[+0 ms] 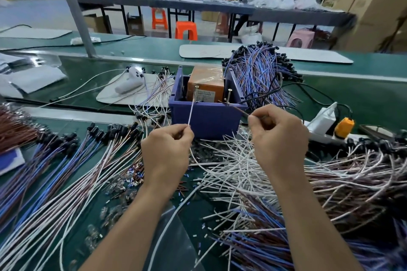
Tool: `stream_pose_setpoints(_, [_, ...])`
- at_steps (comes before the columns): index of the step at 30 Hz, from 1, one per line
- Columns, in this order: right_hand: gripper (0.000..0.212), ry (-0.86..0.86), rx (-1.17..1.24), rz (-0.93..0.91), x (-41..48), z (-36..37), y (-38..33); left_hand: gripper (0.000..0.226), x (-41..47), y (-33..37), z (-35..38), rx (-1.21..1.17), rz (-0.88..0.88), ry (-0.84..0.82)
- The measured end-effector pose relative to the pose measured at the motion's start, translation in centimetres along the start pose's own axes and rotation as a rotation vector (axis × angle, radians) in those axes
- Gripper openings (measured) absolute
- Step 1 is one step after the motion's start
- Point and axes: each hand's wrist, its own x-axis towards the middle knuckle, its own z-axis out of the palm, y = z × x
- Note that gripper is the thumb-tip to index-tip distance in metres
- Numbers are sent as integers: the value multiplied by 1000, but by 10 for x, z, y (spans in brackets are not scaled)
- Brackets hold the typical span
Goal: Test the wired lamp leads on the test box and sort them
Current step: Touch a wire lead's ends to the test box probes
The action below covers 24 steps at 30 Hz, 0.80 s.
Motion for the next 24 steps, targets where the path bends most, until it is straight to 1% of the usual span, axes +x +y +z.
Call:
stream_pose_setpoints(3, [10, 60, -40, 46, -1, 0, 0, 10, -1, 2, 1, -15, 28, -36])
stream_pose_setpoints(7, [11, 40, -16, 42, -2, -2, -5, 18, -3, 4, 2, -22, 47, -16])
stream_pose_setpoints(10, [11, 35, 34, 30, -5, -2, -5, 17, -5, 3, 1, -11, 47, 38])
stream_pose_setpoints(12, [11, 19, 52, 16, -6, -1, -5, 21, -7, 3, 0, 3, 50, 51])
stream_pose_setpoints(16, [12, -21, 69, -8, -7, 3, -4, 25, -5, 3, -3, -5, 34, 54])
stream_pose_setpoints(21, [13, 0, 75, 17, -3, 8, -4, 29, -1, 5, 0, -27, 51, 0])
stream_pose_setpoints(24, [15, 36, 54, 52, -4, 8, -3, 19, -1, 6, 1, -25, 77, -16])
